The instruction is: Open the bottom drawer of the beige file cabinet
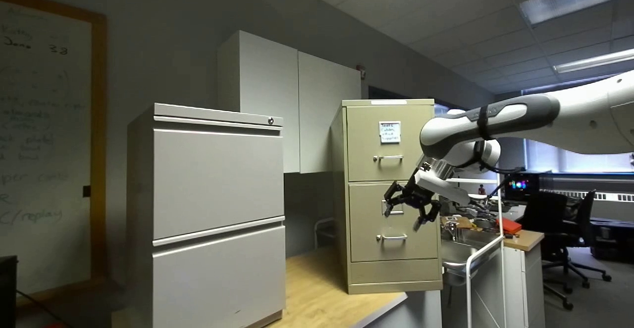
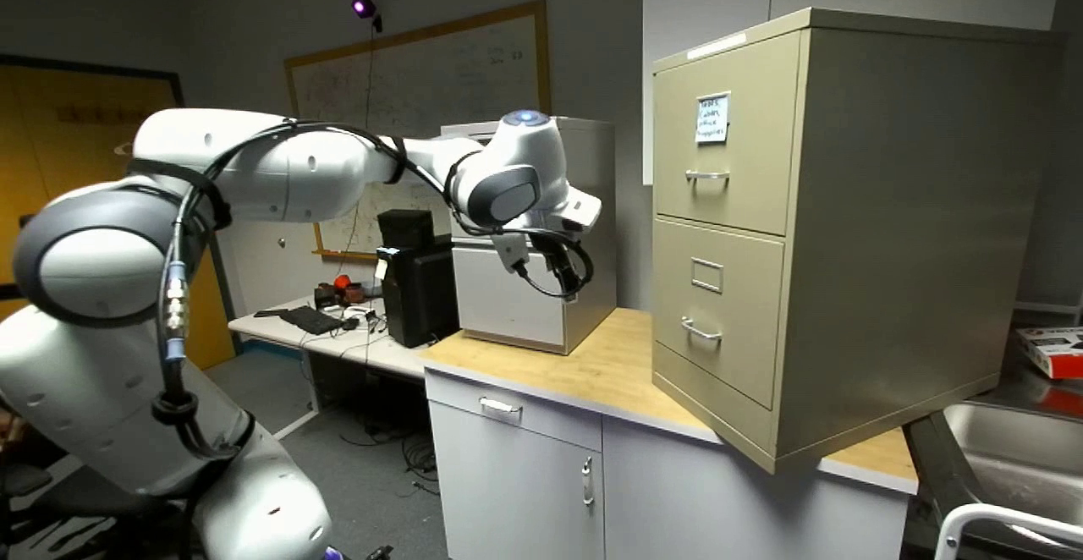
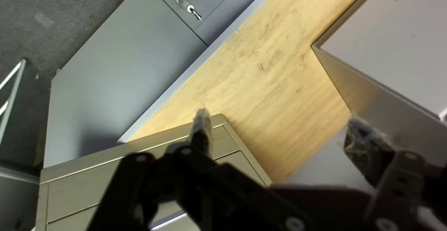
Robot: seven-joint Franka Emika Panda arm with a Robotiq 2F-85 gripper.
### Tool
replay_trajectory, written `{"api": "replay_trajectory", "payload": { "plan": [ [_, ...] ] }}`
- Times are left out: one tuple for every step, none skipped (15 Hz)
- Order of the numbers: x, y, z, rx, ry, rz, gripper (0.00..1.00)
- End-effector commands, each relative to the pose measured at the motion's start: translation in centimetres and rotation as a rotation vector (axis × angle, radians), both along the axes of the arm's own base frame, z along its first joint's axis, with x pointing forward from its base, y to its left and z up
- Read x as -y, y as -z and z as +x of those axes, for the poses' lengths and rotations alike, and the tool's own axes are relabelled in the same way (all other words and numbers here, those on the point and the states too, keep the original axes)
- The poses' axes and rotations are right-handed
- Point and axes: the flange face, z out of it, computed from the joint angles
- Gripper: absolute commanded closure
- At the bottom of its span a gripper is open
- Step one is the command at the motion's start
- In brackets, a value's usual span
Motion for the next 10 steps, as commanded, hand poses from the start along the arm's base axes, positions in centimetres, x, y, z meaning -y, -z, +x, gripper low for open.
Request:
{"api": "replay_trajectory", "payload": {
  "plan": [
    [3.7, 0.8, 3.8, 0.006, 0.104, 0.140, 0.00],
    [4.8, 1.2, 4.6, 0.002, 0.131, 0.175, 0.00],
    [5.8, 1.6, 5.4, 0.001, 0.157, 0.205, 0.00],
    [7.0, 2.0, 6.3, -0.001, 0.187, 0.232, 0.00],
    [7.9, 2.2, 6.8, -0.003, 0.216, 0.254, 0.00],
    [8.9, 2.4, 7.4, -0.005, 0.248, 0.273, 0.00],
    [9.9, 2.6, 7.9, -0.010, 0.284, 0.288, 0.00],
    [10.8, 2.7, 8.4, -0.010, 0.314, 0.306, 0.00],
    [11.6, 2.8, 8.8, -0.013, 0.348, 0.319, 0.00],
    [12.4, 3.0, 9.2, -0.015, 0.378, 0.329, 0.00]
  ]
}}
